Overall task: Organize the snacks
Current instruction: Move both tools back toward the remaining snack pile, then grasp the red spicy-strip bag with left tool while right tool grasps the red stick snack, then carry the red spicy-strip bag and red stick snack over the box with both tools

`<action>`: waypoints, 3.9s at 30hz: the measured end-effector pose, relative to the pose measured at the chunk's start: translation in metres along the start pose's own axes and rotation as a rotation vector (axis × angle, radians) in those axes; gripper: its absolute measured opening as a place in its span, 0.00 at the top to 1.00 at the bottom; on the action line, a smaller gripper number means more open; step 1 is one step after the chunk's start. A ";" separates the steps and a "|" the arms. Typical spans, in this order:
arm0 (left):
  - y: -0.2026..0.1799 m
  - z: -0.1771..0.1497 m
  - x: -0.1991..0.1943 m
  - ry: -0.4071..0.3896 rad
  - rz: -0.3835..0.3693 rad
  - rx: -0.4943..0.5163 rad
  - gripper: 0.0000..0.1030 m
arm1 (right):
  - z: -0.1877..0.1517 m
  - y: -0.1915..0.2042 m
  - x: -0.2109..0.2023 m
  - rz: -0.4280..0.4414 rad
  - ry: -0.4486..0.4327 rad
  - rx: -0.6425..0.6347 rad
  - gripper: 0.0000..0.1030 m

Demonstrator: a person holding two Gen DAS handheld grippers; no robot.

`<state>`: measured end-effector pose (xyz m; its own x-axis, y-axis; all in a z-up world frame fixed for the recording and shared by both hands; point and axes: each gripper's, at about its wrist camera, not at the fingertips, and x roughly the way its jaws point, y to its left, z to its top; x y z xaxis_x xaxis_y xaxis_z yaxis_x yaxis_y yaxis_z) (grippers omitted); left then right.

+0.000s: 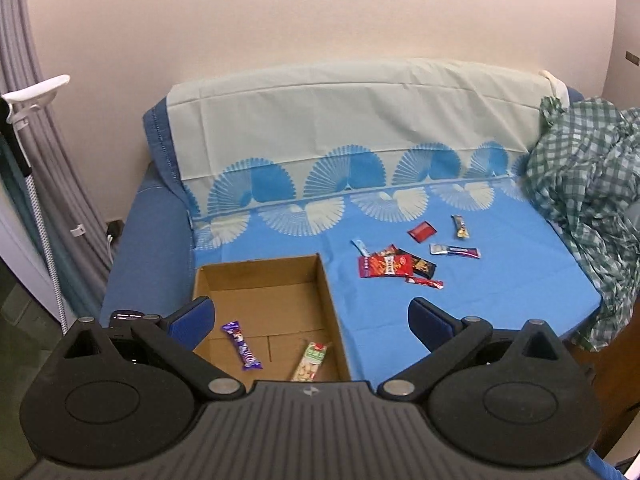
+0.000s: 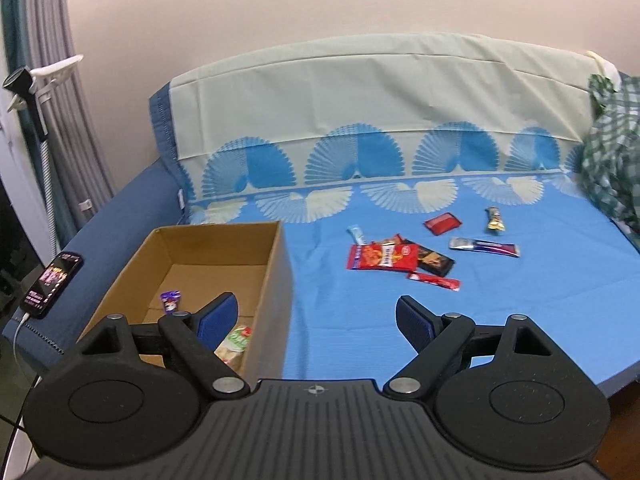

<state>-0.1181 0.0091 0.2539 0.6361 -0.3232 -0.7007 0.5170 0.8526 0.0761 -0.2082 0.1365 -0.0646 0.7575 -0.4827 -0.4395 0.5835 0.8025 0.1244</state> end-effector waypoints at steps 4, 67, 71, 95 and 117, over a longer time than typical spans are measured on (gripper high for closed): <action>-0.011 0.005 0.012 0.001 -0.002 0.017 0.00 | -0.003 -0.018 -0.001 -0.023 -0.004 0.031 0.15; -0.194 -0.027 0.628 0.490 -0.238 0.586 1.00 | -0.039 -0.204 0.342 0.019 0.260 -0.251 0.87; -0.188 -0.051 0.591 0.456 -0.245 0.585 1.00 | -0.055 -0.209 0.309 -0.024 0.268 -0.135 0.87; -0.204 -0.034 0.632 0.398 -0.272 0.551 0.67 | -0.052 -0.233 0.315 -0.064 0.255 -0.035 0.85; -0.060 -0.039 0.337 0.178 -0.322 0.030 0.72 | -0.006 -0.118 0.155 0.055 0.080 0.017 0.88</action>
<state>0.0431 -0.1352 -0.0145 0.3293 -0.4943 -0.8045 0.6928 0.7054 -0.1499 -0.1616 -0.0309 -0.1527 0.7631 -0.4081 -0.5012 0.5472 0.8205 0.1652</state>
